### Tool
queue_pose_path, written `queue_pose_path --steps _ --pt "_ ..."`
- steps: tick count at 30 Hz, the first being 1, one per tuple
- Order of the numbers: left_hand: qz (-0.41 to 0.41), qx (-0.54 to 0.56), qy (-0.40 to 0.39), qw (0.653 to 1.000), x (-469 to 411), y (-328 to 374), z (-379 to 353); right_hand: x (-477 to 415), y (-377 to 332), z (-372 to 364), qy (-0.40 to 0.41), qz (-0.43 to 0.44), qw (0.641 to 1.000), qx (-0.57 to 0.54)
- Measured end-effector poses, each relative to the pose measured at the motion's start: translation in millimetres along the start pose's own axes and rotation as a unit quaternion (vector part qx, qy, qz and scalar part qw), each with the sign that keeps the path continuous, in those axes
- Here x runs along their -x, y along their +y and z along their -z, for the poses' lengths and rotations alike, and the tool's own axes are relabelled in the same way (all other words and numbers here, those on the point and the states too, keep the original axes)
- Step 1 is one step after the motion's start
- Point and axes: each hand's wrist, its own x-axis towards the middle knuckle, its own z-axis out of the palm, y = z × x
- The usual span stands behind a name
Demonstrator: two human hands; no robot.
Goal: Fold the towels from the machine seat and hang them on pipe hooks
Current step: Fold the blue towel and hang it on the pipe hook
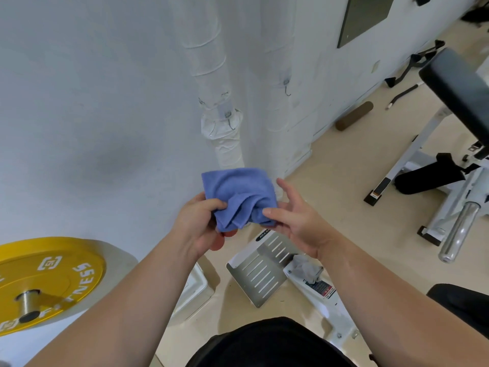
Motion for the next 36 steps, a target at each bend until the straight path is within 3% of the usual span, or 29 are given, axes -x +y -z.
queue_pose_path --steps 4,7,14,18,22,24,26,28,29,30,32,34,36 --pt "0.082 0.074 0.029 0.994 -8.3 -3.7 -0.1 0.4 1.1 -1.7 0.053 0.075 0.991 0.095" --pt "0.093 0.093 0.035 0.991 -13.5 -5.5 -2.3 -1.1 -5.9 1.0 0.074 0.068 0.986 0.129" --pt "0.123 0.051 0.037 0.99 -14.5 -4.2 -1.7 1.5 -19.8 20.9 0.003 -0.007 0.999 0.036" --pt "0.12 0.018 0.061 0.991 -15.6 -3.5 -6.3 -8.4 -20.8 26.3 0.106 0.034 0.988 0.106" --pt "0.123 0.006 0.077 0.989 -19.9 -9.9 -13.4 -21.4 -17.5 31.3 0.229 0.09 0.94 0.237" --pt "0.121 0.014 0.077 0.99 -19.5 -11.3 -17.8 -24.8 -15.7 28.7 0.262 0.166 0.878 0.365" --pt "0.112 0.024 0.078 0.99 -19.0 -9.4 -18.5 -22.8 -13.4 25.2 0.274 0.263 0.789 0.482" --pt "0.1 0.008 0.074 0.992 -18.1 -5.2 -15.6 -19.0 -6.8 27.8 0.235 0.344 0.74 0.528" --pt "0.083 -0.01 0.064 0.994 -16.1 -2.1 -13.5 -16.6 -3.0 30.8 0.189 0.352 0.747 0.531" --pt "0.063 -0.033 0.057 0.996 -14.5 0.7 -10.6 -14.4 0.5 35.0 0.14 0.325 0.777 0.52" --pt "0.021 -0.083 0.037 0.996 -13.0 5.2 -4.2 -10.6 2.7 41.4 0.07 0.172 0.865 0.465" --pt "-0.011 -0.156 0.022 0.987 -13.9 9.0 2.9 -10.5 5.6 44.3 0.062 0.034 0.917 0.393" --pt "-0.029 -0.247 0.005 0.969 -15.2 12.1 7.3 -15.5 9.2 39.0 0.095 -0.006 0.936 0.34"
